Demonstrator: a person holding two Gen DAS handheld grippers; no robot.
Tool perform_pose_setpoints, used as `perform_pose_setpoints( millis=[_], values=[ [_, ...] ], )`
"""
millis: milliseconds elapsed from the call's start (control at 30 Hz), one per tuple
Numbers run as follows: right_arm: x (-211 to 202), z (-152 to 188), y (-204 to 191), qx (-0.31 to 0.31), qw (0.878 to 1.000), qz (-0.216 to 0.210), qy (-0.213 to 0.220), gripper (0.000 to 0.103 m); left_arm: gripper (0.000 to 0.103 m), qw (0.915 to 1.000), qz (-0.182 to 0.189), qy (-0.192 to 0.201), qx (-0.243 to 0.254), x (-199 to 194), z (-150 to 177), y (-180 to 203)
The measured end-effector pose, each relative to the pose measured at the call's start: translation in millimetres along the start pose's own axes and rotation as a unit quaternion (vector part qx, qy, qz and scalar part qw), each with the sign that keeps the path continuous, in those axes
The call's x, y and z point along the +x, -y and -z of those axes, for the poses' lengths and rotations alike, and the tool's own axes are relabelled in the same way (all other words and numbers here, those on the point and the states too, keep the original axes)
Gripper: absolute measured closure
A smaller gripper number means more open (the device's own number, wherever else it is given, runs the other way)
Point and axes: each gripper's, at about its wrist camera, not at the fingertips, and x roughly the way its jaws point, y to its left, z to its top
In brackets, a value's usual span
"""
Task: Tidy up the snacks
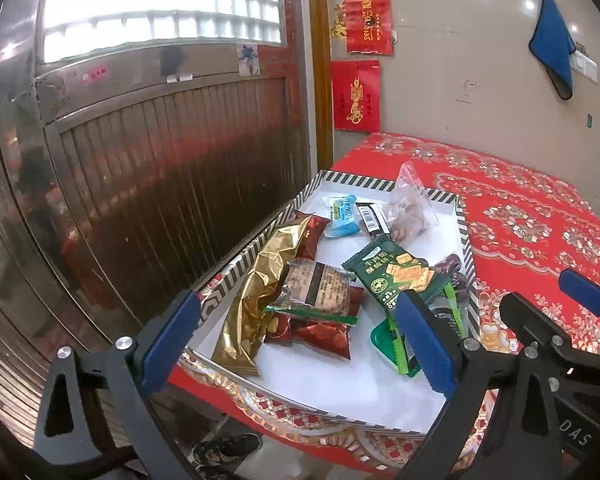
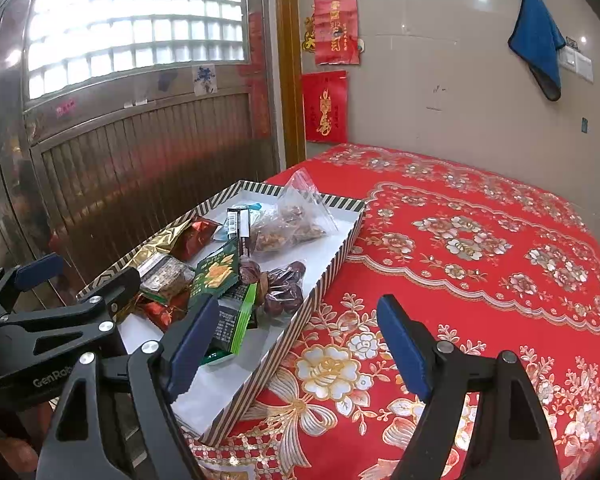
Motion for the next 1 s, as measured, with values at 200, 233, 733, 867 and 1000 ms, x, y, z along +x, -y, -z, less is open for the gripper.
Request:
perform_pose_setpoints(
  millis=[200,233,733,867,1000],
  values=[
    [2,0,-2,-0.004,1.000,-0.003,-0.002,0.022,0.005,1.0000,0.001,-0.003,-0.006,1,0,-2],
    [3,0,-2,-0.004,1.000,-0.004,-0.003,0.022,0.005,1.0000,-0.005,-0.002,-0.003,2,0,-2],
    [7,1,1,0.009,1.000,-0.014,-0.009,0.022,0.005,0.9999,0.010,0.009,0.001,2,-1,0],
    [6,0,2,0.008,1.000,-0.015,-0.005,0.022,0.005,0.9996,-0.002,0.023,0.015,1,-1,5],
    [6,0,4,0.010,1.000,-0.018,-0.007,0.022,0.005,0.9996,-0.006,0.023,0.019,1,-2,8]
  ],
)
